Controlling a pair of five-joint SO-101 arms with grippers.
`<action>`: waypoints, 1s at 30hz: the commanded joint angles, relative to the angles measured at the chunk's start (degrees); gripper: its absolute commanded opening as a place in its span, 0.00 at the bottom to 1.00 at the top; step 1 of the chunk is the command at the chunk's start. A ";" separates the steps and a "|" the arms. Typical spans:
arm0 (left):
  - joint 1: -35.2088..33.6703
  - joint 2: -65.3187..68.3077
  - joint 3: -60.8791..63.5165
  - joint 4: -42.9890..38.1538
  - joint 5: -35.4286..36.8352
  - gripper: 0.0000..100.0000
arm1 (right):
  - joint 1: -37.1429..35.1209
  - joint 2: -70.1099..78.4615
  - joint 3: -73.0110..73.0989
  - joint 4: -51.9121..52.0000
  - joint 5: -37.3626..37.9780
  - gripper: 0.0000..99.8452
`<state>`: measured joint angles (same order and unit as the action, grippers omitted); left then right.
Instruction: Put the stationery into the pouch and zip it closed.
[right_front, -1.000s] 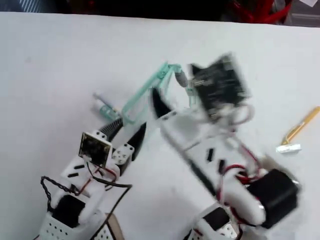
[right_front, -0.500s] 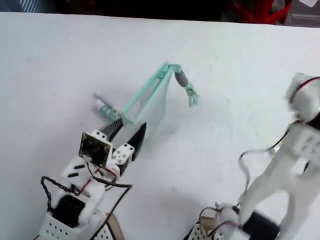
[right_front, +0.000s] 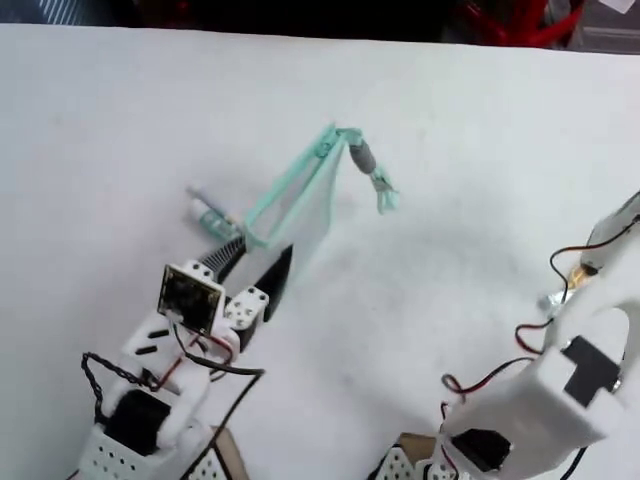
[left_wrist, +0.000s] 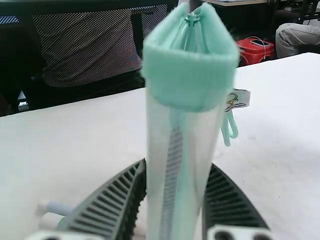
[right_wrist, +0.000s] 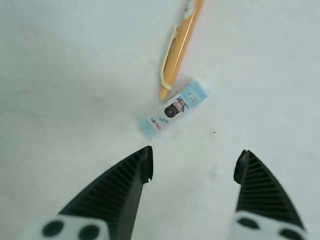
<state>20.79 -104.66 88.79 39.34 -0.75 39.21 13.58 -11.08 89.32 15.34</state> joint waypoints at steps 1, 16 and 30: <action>-0.31 0.40 0.53 -0.44 0.62 0.17 | 0.48 3.30 0.88 -3.47 -0.35 0.25; -0.31 0.40 0.62 -0.44 0.62 0.17 | 1.45 15.78 1.93 -17.89 -7.03 0.22; -0.31 0.40 0.62 -0.44 0.62 0.17 | 2.24 16.04 2.46 -23.60 -9.93 0.20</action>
<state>20.79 -104.84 89.58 39.34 -0.75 40.79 30.11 -8.18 67.43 6.20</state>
